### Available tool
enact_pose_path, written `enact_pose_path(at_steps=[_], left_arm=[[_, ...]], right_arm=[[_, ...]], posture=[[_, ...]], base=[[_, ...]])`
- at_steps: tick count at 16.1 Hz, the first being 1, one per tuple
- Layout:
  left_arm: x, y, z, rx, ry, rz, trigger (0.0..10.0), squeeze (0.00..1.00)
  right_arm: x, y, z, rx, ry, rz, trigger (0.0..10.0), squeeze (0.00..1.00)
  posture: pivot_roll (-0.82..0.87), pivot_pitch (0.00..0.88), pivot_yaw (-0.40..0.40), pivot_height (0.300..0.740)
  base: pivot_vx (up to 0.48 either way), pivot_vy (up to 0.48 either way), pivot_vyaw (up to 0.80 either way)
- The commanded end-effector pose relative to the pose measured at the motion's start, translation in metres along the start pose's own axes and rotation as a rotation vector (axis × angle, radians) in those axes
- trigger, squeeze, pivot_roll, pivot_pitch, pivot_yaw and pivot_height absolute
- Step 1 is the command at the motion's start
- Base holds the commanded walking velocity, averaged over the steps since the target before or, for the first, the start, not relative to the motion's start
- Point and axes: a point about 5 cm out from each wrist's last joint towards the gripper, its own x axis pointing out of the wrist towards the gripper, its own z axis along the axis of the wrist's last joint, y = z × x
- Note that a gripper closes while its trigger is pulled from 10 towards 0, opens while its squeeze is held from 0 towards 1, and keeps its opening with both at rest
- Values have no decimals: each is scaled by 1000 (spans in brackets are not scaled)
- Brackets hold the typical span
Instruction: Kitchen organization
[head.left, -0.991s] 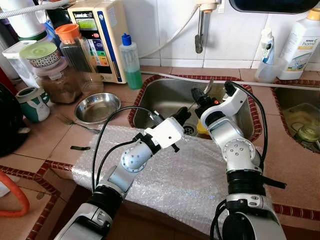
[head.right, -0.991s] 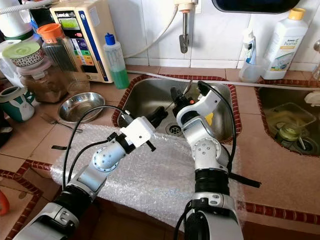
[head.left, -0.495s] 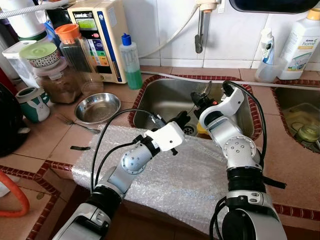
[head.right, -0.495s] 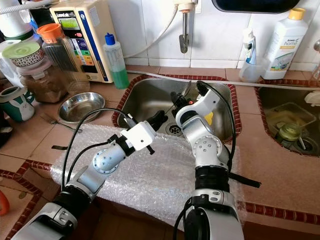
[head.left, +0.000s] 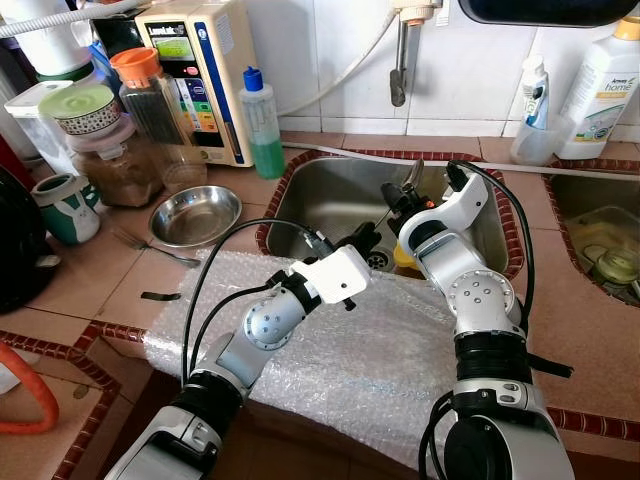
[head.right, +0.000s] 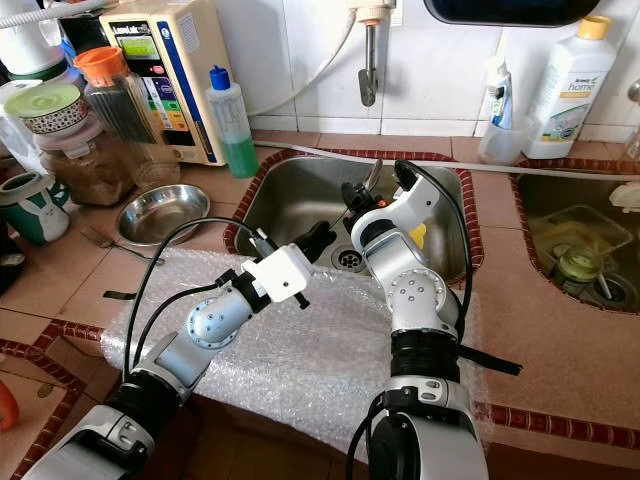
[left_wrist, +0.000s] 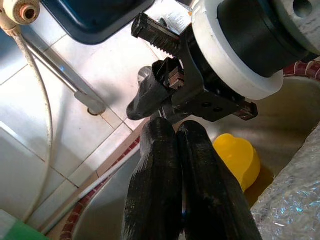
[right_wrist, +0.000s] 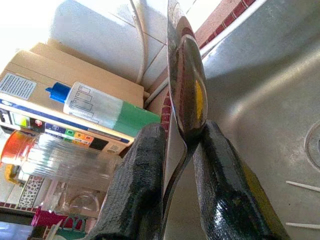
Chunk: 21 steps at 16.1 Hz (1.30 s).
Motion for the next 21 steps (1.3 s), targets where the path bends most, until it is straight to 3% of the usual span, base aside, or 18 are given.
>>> enact_pose_path(at_steps=[1, 2, 3, 4, 11, 13, 16, 17, 18, 20, 21], left_arm=[[5, 7, 13, 25, -81, 10, 157, 0], [6, 7, 13, 25, -81, 11, 1843, 0], [6, 7, 13, 20, -81, 13, 4902, 1000], [6, 7, 13, 13, -82, 17, 10000, 1000], [5, 9, 15, 3, -97, 33, 10000, 1000], [2, 10, 13, -14, -86, 47, 10000, 1000], [-4, 15, 5, -85, -38, 93, 10000, 1000], [-9, 19, -3, -136, 2, 143, 10000, 1000], [-11, 20, -5, -150, 13, 157, 10000, 1000], [-20, 25, -13, -204, 64, 210, 10000, 1000], [-24, 27, -15, -246, 84, 234, 10000, 1000]], right_arm=[[-1, -9, -1, -23, 14, -45, 0, 0], [-1, -11, 4, -26, -32, -70, 0, 0], [-1, -14, 9, -20, -74, -88, 0, 0], [-2, -15, 12, -6, -92, -94, 0, 0], [-2, -22, 22, 28, -192, -150, 0, 0], [-1, -26, 26, -15, -220, -151, 0, 0], [3, -31, 22, -184, -207, -134, 0, 0], [6, -31, 21, -302, -196, -97, 0, 0], [7, -31, 21, -348, -192, -84, 0, 0], [11, -29, 18, -650, -170, -22, 0, 0], [12, -32, 15, -744, -157, -10, 0, 0]], posture=[[-3, 2, 125, 740], [1, 0, 124, 740], [2, 0, 125, 740], [2, 0, 125, 740], [11, 0, 125, 740], [15, 0, 126, 740], [26, 0, 124, 740], [34, 0, 120, 740], [37, 0, 118, 740], [48, 0, 113, 740], [54, 0, 112, 740]], base=[[0, 0, 0], [0, 0, 0], [0, 0, 0], [0, 0, 0], [0, 0, 0], [0, 0, 0], [0, 0, 0], [0, 0, 0], [0, 0, 0], [0, 0, 0], [0, 0, 0]])
